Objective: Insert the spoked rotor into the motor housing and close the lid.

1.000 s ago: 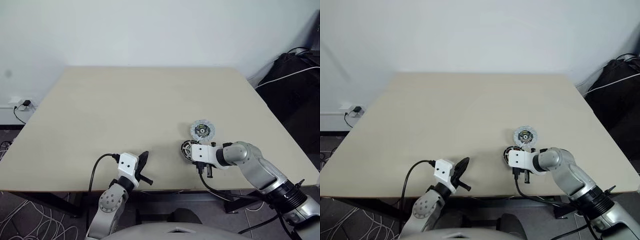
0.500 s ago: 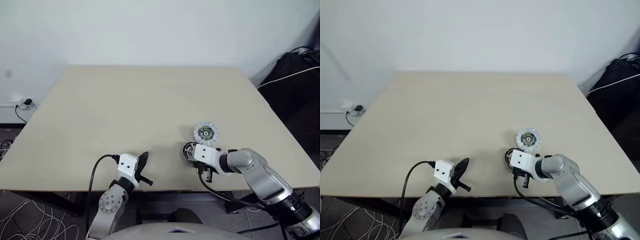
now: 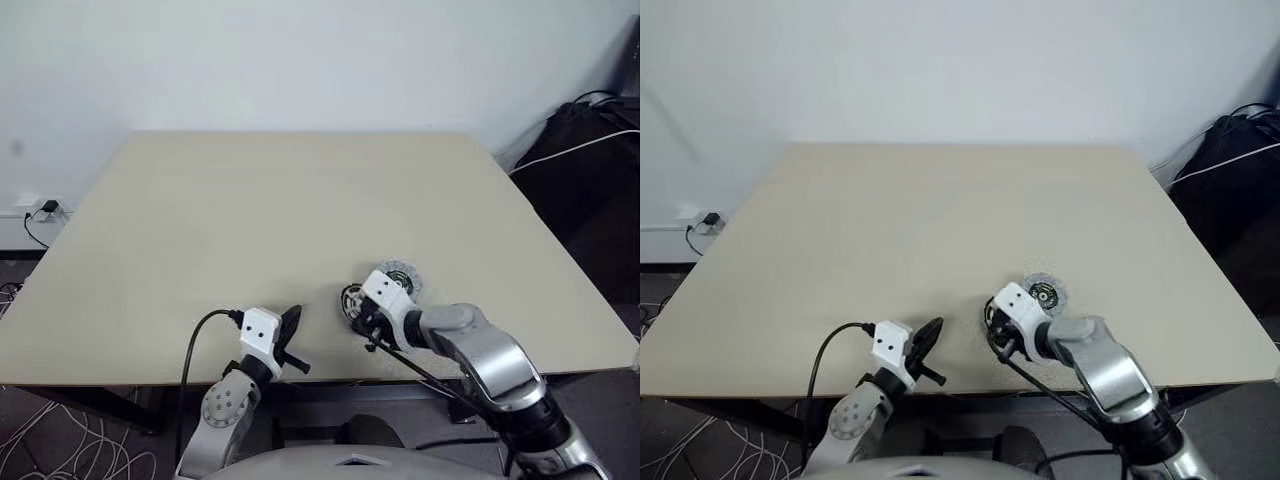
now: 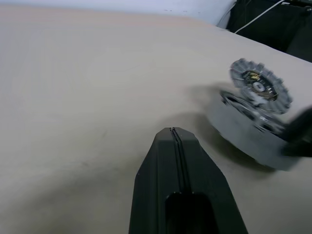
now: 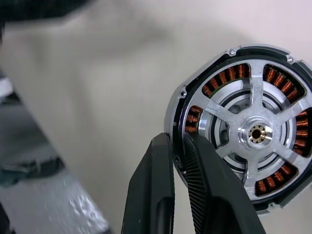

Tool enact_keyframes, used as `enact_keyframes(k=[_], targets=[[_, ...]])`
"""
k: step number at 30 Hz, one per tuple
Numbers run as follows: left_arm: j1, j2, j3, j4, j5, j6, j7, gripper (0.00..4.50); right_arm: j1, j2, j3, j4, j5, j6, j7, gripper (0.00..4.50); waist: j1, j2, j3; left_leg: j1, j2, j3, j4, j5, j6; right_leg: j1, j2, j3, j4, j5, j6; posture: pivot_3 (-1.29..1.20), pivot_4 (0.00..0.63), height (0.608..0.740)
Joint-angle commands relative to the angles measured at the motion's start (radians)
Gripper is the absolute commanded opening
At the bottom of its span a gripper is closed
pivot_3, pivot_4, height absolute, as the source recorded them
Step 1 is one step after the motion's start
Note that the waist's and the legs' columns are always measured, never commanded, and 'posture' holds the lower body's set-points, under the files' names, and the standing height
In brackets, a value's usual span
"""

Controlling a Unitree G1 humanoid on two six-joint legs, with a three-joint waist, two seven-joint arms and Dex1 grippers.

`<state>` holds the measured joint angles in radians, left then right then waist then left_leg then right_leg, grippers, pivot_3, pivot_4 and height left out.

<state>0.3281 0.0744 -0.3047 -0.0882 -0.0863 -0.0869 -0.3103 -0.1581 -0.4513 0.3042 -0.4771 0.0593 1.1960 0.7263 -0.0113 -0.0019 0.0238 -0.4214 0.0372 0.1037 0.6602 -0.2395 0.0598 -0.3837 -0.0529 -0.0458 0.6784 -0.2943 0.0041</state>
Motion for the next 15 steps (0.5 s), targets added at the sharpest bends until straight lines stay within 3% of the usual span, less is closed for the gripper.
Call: enact_keyframes(k=[1, 11, 12, 15], targets=[[-0.008, -0.008, -0.002, -0.036, -0.005, -0.007, 0.001, 0.00, -0.063, 0.049, -0.053, 0.017, 0.023, 0.045, -0.074, 0.11, 0.000, 0.000, 0.000, -0.001, 0.000, 0.000, 0.000, 0.000, 0.000, -0.001, 0.000, 0.000, 0.000, 0.000, 0.000, 0.00, 0.000, 0.740], [-0.003, -0.007, 0.006, -0.041, -0.004, -0.010, 0.008, 0.00, -0.112, 0.104, -0.036, 0.111, 0.065, 0.041, -0.174, 0.11, 0.000, 0.001, -0.001, -0.009, -0.001, 0.000, 0.002, 0.001, 0.001, -0.008, -0.001, 0.000, 0.001, 0.001, 0.002, 0.00, 0.000, 0.740], [-0.003, -0.007, 0.004, -0.046, -0.003, -0.007, 0.010, 0.00, -0.112, 0.115, -0.040, 0.114, 0.074, 0.035, -0.179, 0.81, 0.000, 0.001, -0.001, -0.009, -0.001, 0.000, 0.002, 0.001, 0.002, -0.008, -0.001, 0.000, 0.001, 0.001, 0.002, 0.00, 0.000, 0.740], [0.000, -0.008, 0.000, -0.062, 0.000, 0.004, 0.013, 0.00, -0.107, 0.131, -0.036, 0.098, 0.086, -0.029, -0.192, 1.59, -0.001, 0.002, -0.001, -0.009, -0.002, 0.001, 0.003, 0.001, 0.002, -0.008, -0.001, 0.000, 0.001, 0.002, 0.003, 0.00, 0.000, 0.740]])
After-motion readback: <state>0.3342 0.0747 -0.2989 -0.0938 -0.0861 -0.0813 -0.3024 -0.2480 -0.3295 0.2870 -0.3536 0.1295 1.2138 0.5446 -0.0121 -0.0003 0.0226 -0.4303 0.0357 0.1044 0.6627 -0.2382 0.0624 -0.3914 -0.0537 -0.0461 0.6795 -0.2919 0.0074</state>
